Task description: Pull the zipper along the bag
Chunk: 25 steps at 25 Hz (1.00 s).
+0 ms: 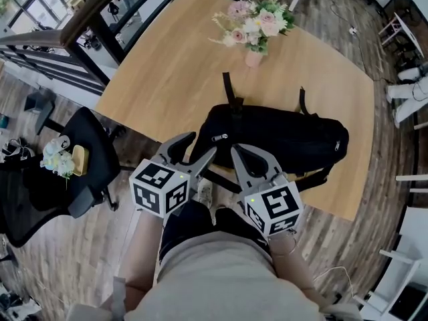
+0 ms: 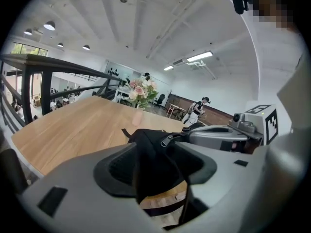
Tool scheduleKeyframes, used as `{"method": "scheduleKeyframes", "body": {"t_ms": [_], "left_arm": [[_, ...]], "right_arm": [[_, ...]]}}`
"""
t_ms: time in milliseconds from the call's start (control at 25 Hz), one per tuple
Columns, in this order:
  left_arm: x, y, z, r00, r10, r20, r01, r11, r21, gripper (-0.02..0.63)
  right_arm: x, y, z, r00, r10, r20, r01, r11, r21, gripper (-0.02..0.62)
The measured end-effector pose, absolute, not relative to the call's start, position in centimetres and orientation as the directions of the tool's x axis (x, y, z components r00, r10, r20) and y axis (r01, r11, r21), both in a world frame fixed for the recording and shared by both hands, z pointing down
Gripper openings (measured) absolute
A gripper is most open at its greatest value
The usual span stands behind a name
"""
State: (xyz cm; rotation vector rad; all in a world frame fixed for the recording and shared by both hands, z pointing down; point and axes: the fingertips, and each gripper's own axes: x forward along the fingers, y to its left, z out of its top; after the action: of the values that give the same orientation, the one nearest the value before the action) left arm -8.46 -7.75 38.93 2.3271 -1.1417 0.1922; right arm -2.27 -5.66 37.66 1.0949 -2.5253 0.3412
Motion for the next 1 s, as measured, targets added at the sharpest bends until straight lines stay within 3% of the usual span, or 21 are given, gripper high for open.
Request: {"method": "scheduleKeyframes", "body": {"t_ms": [560,800,1000], "left_arm": [[-7.5,-7.6,42.2,0.741,-0.549,0.387,-0.67,-0.563,0.484,0.252],[-6.4,-6.7,42.3,0.777,-0.51,0.37,-0.628,-0.594,0.502,0.129],[-6.2,-6.6,41.8,0.786,-0.511,0.347,-0.617,-0.623,0.48,0.104]], "right_arm": [[-3.6,-5.9,38.4,-0.62,-0.629,0.469,-0.721,0.693,-0.024,0.008],[-4.4,-5.6,38.9,-0.625,-0.606,0.493,-0.703,0.711,-0.018,0.032],[-4.9,-5.6,39.2,-0.628,-0.591,0.506,-0.694,0.719,-0.022,0.061]]}}
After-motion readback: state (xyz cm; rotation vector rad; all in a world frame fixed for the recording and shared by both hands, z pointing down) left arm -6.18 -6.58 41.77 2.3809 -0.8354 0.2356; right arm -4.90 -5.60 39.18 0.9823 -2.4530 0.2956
